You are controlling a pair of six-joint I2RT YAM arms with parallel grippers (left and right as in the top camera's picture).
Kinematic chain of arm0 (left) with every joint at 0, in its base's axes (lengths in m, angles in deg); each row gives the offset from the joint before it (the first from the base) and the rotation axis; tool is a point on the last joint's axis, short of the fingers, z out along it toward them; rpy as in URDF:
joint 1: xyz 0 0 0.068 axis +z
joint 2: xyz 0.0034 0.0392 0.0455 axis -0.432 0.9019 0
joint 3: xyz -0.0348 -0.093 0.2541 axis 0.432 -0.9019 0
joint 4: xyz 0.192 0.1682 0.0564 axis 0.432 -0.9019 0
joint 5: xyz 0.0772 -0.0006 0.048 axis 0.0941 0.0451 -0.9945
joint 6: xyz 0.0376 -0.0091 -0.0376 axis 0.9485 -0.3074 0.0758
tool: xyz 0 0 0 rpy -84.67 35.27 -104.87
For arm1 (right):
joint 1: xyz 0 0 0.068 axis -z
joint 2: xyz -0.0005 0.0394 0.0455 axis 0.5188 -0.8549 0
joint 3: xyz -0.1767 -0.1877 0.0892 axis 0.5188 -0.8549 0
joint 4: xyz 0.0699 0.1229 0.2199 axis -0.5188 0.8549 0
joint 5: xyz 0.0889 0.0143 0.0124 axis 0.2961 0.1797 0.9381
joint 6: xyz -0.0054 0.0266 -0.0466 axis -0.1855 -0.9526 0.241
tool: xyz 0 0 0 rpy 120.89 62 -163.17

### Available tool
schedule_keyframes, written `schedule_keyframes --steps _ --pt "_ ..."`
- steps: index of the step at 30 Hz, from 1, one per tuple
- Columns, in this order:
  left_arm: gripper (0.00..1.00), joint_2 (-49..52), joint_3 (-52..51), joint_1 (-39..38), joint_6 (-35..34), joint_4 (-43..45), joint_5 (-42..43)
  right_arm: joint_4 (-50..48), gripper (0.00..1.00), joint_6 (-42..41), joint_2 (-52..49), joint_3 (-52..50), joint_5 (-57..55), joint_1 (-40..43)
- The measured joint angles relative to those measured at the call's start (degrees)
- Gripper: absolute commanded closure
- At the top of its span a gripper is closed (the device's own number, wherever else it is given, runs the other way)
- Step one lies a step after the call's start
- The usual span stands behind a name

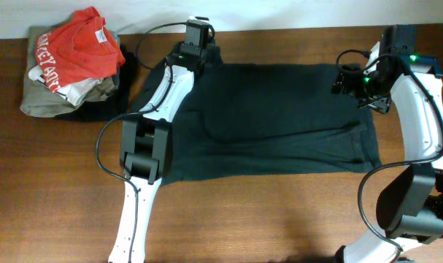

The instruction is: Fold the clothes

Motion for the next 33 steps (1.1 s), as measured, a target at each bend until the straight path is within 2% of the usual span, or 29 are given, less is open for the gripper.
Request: schedule_keyframes --steps 2,3,4,5,11,33 --pt "0.88 0.0 0.37 0.0 -0.07 -0.87 0.0 0.0 0.06 0.02 0.0 0.0 -0.02 0.0" --pt "0.79 0.0 0.52 0.0 -0.04 -1.46 -0.02 0.0 0.05 -0.02 0.0 0.0 -0.02 0.0" --pt "0.55 0.0 0.68 0.0 0.0 -1.79 -0.07 0.0 0.05 0.0 0.0 0.0 -0.02 0.0" --pt "0.51 0.0 0.85 0.0 -0.17 -2.01 -0.09 0.0 0.05 -0.02 0.0 0.0 -0.02 0.0" --pt "0.37 0.0 1.36 0.0 0.61 -4.9 1.66 0.02 0.05 0.07 0.0 0.0 -0.02 0.0" --pt "0.37 1.77 1.53 1.36 0.83 -2.29 4.81 0.39 0.05 0.17 0.0 0.0 -0.2 0.0"
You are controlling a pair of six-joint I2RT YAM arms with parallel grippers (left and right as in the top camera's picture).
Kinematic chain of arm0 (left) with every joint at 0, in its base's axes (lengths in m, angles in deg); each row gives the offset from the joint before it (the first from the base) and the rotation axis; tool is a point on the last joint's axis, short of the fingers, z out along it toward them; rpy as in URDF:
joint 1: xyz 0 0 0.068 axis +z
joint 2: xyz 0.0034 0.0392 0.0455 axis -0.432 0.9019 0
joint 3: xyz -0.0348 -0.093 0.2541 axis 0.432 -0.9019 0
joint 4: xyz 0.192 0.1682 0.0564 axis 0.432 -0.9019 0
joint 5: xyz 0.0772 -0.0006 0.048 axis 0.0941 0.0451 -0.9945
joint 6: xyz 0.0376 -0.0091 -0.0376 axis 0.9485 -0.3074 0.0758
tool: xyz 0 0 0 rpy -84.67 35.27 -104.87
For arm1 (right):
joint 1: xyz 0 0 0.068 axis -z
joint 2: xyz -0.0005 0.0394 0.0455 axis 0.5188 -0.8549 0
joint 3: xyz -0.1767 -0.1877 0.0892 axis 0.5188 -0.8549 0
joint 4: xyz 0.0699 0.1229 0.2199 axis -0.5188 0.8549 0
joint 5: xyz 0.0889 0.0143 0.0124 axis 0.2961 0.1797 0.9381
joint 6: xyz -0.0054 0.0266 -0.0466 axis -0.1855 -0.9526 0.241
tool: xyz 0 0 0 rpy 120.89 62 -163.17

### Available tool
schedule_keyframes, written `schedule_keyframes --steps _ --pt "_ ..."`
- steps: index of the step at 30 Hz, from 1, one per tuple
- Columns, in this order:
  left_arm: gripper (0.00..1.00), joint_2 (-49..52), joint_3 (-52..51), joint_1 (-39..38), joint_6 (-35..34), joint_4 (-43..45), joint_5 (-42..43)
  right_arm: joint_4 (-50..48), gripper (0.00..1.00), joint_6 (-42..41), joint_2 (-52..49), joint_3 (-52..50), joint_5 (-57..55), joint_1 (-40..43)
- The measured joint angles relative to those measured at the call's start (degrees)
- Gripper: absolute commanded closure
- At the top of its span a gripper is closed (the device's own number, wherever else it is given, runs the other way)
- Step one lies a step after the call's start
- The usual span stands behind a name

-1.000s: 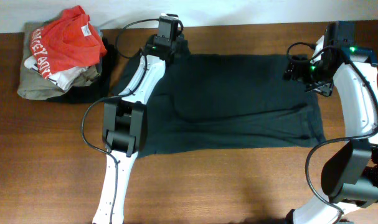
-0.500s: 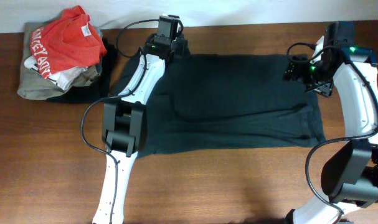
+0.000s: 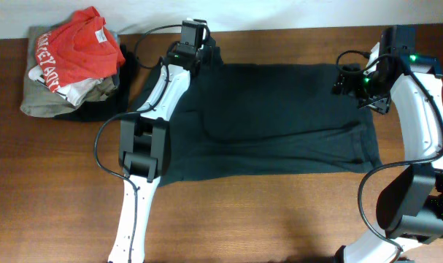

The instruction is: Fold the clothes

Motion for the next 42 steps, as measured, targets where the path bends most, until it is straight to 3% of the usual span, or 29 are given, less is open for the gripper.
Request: schedule_keyframes --steps 3,5,8,15,21,27,28,29,30,32,34,37,42 --pt "0.44 0.92 0.0 0.0 0.02 -0.02 0.46 -0.02 0.05 0.0 0.0 0.0 -0.02 0.0" --pt "0.59 1.51 0.0 0.0 0.17 -0.02 0.66 -0.02 0.05 -0.04 0.0 0.0 -0.02 0.0" --pt "0.71 1.7 0.0 0.0 0.44 0.02 0.87 0.0 0.05 0.0 0.0 0.0 -0.02 0.0" --pt "0.72 1.7 0.04 0.0 0.79 0.57 -0.44 -0.02 0.07 -0.02 0.0 0.0 -0.04 0.0" --pt "0.76 1.77 4.02 0.0 0.76 -4.55 -1.16 0.0 0.24 0.09 -0.11 0.0 -0.28 0.0" --pt "0.79 1.77 14.16 0.0 0.81 -16.35 -1.2 -1.36 0.35 0.07 -4.61 0.0 -0.44 0.0" --pt "0.78 1.77 15.96 0.0 0.81 -18.97 -1.22 -1.81 0.35 0.0 -5.73 0.0 -0.44 0.0" --pt "0.7 1.77 17.27 0.0 0.81 -20.44 -1.36 -2.19 0.35 0.02 -6.69 0.0 -0.44 0.0" --pt "0.36 1.77 17.97 0.0 0.81 -21.07 -1.36 -2.32 0.35 0.02 -7.26 0.0 -0.44 0.0" --pt "0.23 1.77 19.06 0.0 0.83 -21.94 -1.29 -2.64 0.34 -0.04 -8.9 0.0 -0.42 0.0" --pt "0.04 1.77 19.06 0.0 1.27 -22.08 0.35 -2.64 0.31 -0.02 -9.31 0.0 -0.42 0.0" --pt "0.03 1.77 19.06 0.04 5.22 -21.99 7.1 -2.64 0.31 0.0 -9.38 0.0 -0.42 0.0" --pt "0.1 3.34 19.06 -0.15 7.54 -18.34 8.83 -1.79 0.31 0.0 -9.38 0.0 -0.42 0.0"
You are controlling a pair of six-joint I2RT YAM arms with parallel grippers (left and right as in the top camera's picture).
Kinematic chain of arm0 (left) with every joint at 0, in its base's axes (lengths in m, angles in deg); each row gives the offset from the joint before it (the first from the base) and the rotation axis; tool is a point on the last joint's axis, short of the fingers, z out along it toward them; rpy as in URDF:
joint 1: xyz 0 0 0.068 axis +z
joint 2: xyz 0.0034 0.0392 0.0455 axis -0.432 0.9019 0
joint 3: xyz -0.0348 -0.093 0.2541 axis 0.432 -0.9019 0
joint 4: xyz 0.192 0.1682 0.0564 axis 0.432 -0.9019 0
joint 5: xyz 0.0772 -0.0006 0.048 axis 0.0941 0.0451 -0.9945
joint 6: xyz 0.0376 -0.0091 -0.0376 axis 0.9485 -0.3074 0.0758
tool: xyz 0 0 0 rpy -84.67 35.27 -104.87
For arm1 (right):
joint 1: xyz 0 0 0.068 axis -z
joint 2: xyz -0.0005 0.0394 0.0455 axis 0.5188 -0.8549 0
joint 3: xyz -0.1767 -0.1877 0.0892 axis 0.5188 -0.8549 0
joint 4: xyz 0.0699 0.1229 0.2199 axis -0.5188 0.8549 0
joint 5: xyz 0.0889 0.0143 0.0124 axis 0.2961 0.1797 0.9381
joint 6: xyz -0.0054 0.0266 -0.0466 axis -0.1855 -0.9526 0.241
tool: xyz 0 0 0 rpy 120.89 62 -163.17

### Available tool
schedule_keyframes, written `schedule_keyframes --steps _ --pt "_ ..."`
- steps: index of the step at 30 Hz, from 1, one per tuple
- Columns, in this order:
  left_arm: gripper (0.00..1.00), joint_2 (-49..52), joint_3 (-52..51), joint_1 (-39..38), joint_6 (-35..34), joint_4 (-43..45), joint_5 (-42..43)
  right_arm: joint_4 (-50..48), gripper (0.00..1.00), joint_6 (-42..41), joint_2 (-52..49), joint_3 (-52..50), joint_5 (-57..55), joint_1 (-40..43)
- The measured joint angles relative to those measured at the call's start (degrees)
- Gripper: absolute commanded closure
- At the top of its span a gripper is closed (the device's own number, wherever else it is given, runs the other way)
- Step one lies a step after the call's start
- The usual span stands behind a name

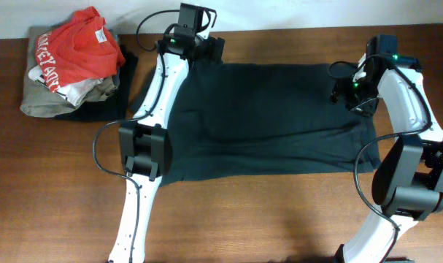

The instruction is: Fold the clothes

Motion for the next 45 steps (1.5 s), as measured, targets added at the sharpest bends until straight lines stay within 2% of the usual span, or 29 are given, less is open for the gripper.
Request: schedule_keyframes --steps 2,8,10,15,19,21,28,34,36,39,42,45 --pt "0.16 1.6 0.0 -0.02 0.11 2.05 -0.96 0.42 0.31 0.0 -0.02 0.0 0.0 0.0" --pt "0.2 6.25 -0.02 0.72 -0.04 6.56 -2.69 0.9 0.31 0.0 -0.04 0.0 0.0 0.0" --pt "0.27 6.45 -0.02 1.14 -0.07 7.21 -2.84 0.98 0.32 0.02 -0.04 0.0 0.0 0.0" --pt "0.67 6.69 -0.02 1.44 -0.39 7.67 -2.89 1.14 0.32 -0.02 -0.04 0.0 0.0 0.0" --pt "0.84 6.88 -0.02 1.42 -0.63 8.22 -2.89 1.16 0.32 -0.02 -0.04 0.0 0.0 0.0" --pt "0.98 6.88 -0.02 1.38 -0.57 8.46 -2.89 1.14 0.32 0.02 -0.04 0.0 0.0 0.0" --pt "0.99 6.88 0.44 1.38 -0.76 6.25 -3.04 -0.44 0.32 0.0 -0.04 0.0 -0.28 0.0" --pt "0.99 7.17 9.73 1.4 -0.74 -7.1 -3.06 -13.4 0.32 0.39 -0.04 0.0 -2.4 0.0" --pt "0.99 7.21 13.05 1.4 -0.76 -10.95 -3.04 -17.97 0.37 1.29 -0.04 0.0 -3.1 0.0" --pt "0.99 7.21 19.04 1.4 -1.16 -16.06 -3.06 -23.71 0.39 2.71 -0.37 0.15 -6.6 0.0" --pt "0.99 7.21 21.64 1.4 -1.29 -19.3 -3.04 -24.15 0.4 4.79 -2.67 2.56 -9.84 0.0" --pt "0.99 7.21 22.51 1.4 -1.4 -21.62 -3.04 -19.74 0.4 7.52 -10.05 11.15 -12.57 0.02"
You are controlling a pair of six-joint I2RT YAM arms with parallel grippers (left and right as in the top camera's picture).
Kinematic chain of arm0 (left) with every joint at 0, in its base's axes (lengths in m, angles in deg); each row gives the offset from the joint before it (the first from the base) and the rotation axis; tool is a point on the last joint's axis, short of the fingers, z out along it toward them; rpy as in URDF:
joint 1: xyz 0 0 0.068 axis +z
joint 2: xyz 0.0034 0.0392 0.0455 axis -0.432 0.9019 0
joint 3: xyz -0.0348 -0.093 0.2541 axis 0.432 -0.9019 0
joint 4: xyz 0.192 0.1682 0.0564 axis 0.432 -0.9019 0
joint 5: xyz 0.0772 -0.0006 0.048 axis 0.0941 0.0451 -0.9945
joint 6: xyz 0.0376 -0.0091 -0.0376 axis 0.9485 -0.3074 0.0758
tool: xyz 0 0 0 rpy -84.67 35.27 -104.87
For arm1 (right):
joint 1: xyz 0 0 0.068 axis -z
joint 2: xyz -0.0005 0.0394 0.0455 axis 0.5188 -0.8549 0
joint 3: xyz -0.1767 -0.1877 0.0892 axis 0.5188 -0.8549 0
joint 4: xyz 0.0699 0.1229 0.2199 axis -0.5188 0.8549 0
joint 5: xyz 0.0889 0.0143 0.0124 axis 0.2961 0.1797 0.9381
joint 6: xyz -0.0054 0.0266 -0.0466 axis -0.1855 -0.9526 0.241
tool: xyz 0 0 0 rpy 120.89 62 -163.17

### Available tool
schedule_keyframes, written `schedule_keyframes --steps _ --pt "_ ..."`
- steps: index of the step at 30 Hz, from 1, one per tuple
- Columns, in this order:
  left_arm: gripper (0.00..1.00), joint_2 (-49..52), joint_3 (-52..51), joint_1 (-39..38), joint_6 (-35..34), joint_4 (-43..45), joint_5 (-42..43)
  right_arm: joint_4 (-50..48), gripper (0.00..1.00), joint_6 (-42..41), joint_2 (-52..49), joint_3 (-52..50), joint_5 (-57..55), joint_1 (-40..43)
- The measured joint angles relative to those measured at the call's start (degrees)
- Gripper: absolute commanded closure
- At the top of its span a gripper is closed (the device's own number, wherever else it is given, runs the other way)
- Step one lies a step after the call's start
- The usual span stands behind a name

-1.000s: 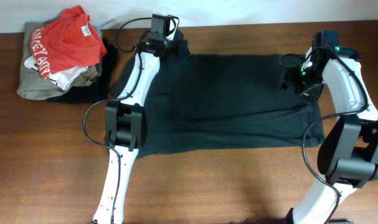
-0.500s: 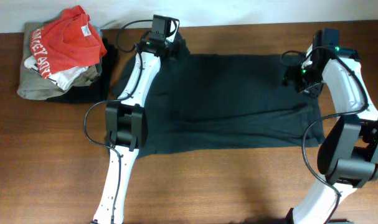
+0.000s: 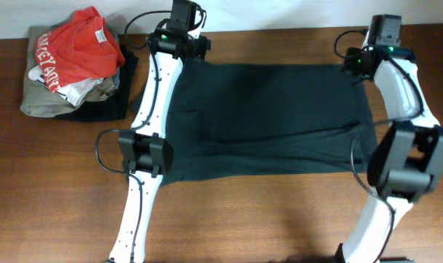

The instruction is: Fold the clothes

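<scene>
A dark garment point(image 3: 272, 117) lies spread flat on the wooden table point(image 3: 279, 212). Its far edge runs straight between my two grippers. My left gripper point(image 3: 190, 57) sits at the garment's far left corner. My right gripper point(image 3: 356, 67) sits at the far right corner. Each corner is drawn out to its gripper, which looks shut on the cloth. The wrist housings hide most of the fingers. A few creases cross the middle of the garment.
A pile of clothes point(image 3: 64, 88) with a red shirt point(image 3: 79, 47) on top lies at the far left of the table. Dark cloth point(image 3: 108, 109) pokes out beside it. Both arm bases stand at the near side, with the left arm crossing the garment's left edge.
Both grippers have moved toward the table's far edge and outward. The garment's far corners have come with them, and its far edge now lies wider and straighter.
At first the left gripper was at the garment's far left part, and the right gripper at its right side, some way in from the far edge. Both stayed put, then moved farther back. Now they are at the far corners with the cloth stretched between them.
</scene>
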Motion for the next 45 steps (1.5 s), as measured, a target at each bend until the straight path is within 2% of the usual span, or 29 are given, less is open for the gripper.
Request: schedule_keyframes --steps 2,7,22,29,31,37,45 --pt "0.99 0.0 0.0 0.0 0.0 -1.05 -0.02 5.57 0.41 0.81 -5.75 7.45 -0.66 0.24" --pt "0.99 0.0 0.02 0.0 0.0 -3.17 0.0 9.2 0.43 1.51 -18.29 22.47 -1.29 0.76" --pt "0.99 0.0 0.02 0.0 -0.02 -5.53 -0.02 2.78 0.46 2.1 -22.53 24.98 -1.7 1.84" --pt "0.99 0.0 0.02 0.0 -0.02 -5.6 -0.02 2.62 0.59 2.08 -25.4 25.31 -1.92 1.84" --pt "0.99 0.0 0.02 0.0 -0.02 -5.55 -0.02 2.71 0.71 2.05 -25.44 25.31 -1.92 1.84" --pt "0.99 0.0 0.02 0.0 -0.02 -5.55 0.0 3.17 0.96 1.18 -25.44 25.31 -2.12 1.84" --pt "0.99 0.02 0.48 0.0 -0.11 -5.73 -0.02 4.68 0.96 -2.71 -25.44 25.53 -2.95 1.84"
